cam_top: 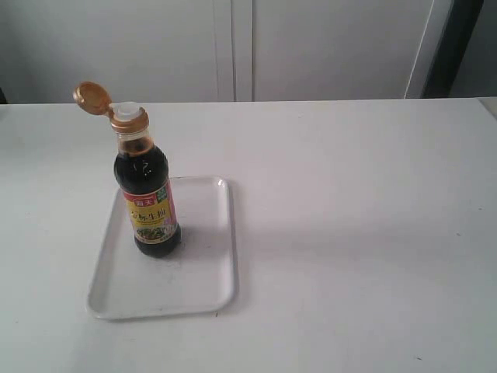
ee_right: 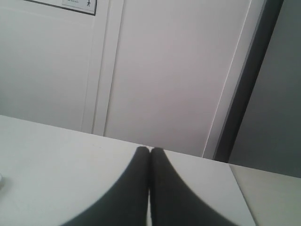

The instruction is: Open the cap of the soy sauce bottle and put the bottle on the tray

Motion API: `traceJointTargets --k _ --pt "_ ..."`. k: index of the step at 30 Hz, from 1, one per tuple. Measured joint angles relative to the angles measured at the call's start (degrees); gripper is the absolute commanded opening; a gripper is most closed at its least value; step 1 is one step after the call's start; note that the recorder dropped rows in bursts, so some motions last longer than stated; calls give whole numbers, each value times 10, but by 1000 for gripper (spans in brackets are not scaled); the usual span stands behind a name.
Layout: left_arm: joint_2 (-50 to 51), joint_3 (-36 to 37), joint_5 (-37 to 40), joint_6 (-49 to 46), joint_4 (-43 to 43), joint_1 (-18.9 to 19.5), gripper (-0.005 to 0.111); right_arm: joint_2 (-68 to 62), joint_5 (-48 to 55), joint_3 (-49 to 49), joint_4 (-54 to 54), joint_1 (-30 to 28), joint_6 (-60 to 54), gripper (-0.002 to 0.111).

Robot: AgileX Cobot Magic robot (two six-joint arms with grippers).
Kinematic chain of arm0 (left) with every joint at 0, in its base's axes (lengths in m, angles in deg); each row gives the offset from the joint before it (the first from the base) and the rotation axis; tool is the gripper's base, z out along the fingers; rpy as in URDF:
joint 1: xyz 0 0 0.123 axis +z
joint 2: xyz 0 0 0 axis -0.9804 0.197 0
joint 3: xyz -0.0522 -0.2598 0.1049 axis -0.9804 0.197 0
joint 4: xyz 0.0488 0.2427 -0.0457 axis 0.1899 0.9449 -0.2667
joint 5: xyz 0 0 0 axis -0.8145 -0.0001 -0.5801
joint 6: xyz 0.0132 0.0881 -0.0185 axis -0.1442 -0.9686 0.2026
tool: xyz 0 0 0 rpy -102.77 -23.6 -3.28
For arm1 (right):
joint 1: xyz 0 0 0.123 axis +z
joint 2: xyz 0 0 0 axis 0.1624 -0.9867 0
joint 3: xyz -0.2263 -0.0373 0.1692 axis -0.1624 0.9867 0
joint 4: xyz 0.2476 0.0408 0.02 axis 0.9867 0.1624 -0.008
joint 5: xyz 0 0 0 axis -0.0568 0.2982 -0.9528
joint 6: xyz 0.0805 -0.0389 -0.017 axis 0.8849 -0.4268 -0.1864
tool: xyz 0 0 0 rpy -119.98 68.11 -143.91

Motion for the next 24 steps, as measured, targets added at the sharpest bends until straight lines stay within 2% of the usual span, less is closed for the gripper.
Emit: traceJointTargets --k 24 --pt "-2 3 6 -21 -6 0 0 2 -1 0 0 0 0 0"
